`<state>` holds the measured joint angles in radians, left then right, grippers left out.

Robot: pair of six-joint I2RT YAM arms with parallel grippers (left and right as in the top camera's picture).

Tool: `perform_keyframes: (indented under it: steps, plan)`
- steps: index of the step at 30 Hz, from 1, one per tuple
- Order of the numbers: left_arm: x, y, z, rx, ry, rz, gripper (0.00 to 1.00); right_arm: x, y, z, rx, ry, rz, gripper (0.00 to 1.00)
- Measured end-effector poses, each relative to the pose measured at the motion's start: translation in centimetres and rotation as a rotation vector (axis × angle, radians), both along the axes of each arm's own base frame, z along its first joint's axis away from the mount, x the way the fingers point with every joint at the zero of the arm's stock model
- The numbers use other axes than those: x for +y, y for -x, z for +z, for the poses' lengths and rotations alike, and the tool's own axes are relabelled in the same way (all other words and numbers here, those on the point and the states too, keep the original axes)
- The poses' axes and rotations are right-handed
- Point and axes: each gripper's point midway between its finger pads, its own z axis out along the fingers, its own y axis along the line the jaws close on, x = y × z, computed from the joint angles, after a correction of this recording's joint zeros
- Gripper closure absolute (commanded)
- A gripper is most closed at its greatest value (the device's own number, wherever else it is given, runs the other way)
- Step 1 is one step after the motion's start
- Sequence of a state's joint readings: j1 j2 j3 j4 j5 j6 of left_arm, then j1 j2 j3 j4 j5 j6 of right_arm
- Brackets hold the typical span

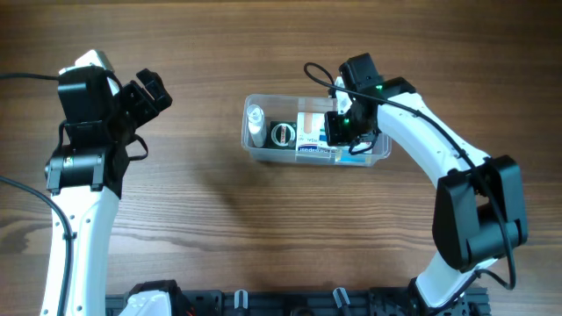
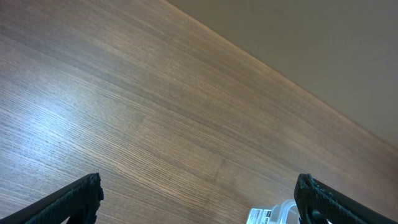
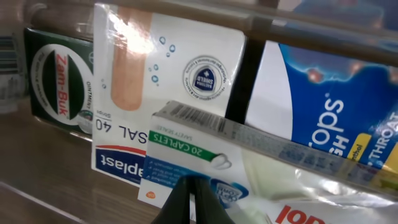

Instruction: Pack container

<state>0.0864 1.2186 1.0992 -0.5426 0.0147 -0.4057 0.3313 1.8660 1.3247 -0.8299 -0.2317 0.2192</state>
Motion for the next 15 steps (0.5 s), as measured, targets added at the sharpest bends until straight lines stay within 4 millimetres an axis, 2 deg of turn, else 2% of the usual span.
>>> perform_keyframes:
  steps: [2,4,6,8,9,11,12,14,15]
  plan:
    - [0.0,0.0,0.0,0.000,0.000,0.000,0.00,0.2,-0.5,1.3,-0.038,-0.013,0.005,0.91]
    - [0.0,0.0,0.0,0.000,0.000,0.000,0.00,0.4,-1.0,3.7,-0.103,-0.035,0.007,0.91]
    - [0.0,0.0,0.0,0.000,0.000,0.000,0.00,0.5,-1.4,8.0,-0.217,-0.074,0.012,0.87]
    - [0.0,0.0,0.0,0.000,0.000,0.000,0.00,0.4,-0.9,13.7,-0.362,-0.119,0.018,0.84]
    - [0.0,0.0,0.0,0.000,0.000,0.000,0.00,0.0,0.0,17.4,-0.457,-0.148,0.020,0.84]
    - [0.0,0.0,0.0,0.000,0.000,0.000,0.00,-0.5,1.4,21.6,-0.566,-0.179,0.022,0.81]
    - [0.0,0.0,0.0,0.000,0.000,0.000,0.00,-1.1,3.0,24.8,-0.653,-0.206,0.024,0.80]
    - [0.0,0.0,0.0,0.000,0.001,-0.002,0.00,-2.4,6.3,28.8,-0.761,-0.234,0.019,0.75]
    - [0.0,0.0,0.0,0.000,0.002,-0.002,0.00,-3.4,8.8,30.6,-0.813,-0.240,0.010,0.72]
